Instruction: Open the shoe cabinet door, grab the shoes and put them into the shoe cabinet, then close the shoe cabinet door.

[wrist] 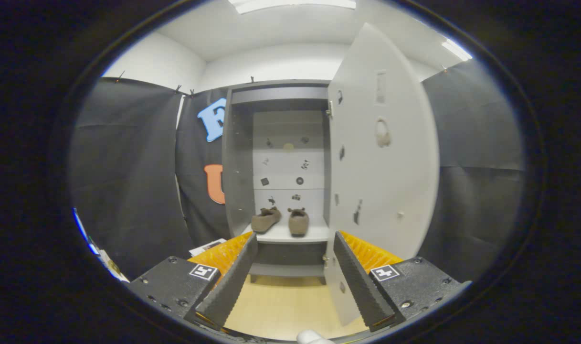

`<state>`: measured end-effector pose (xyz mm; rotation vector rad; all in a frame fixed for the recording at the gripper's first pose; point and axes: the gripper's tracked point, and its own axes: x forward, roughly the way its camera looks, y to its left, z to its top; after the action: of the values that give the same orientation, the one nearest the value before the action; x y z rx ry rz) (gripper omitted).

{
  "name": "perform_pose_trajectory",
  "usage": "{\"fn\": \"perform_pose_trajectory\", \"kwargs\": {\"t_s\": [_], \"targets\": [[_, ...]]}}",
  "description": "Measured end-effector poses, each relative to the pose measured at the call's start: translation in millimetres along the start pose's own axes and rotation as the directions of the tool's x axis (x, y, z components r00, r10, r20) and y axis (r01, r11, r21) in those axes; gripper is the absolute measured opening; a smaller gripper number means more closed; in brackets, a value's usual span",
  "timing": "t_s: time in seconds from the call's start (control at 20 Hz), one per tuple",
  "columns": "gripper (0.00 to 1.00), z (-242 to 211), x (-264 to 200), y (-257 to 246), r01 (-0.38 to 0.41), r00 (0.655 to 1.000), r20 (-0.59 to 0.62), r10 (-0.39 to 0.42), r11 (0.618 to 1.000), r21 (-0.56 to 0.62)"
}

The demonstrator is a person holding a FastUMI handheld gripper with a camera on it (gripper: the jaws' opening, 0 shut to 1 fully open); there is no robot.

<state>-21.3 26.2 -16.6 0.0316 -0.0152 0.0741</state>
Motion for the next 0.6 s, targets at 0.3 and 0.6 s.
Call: {"fn": "perform_pose_trajectory", "kwargs": {"t_s": [0.3,0.6], "targets": [[1.00,1.7,-45.3,-105.3,0.147,0.989,-0.010,-0.147,0.989,0.006],[1.00,2.9,-21.5,-178.3,0.126,0.992,-0.028,-0.125,0.992,0.030]]}}
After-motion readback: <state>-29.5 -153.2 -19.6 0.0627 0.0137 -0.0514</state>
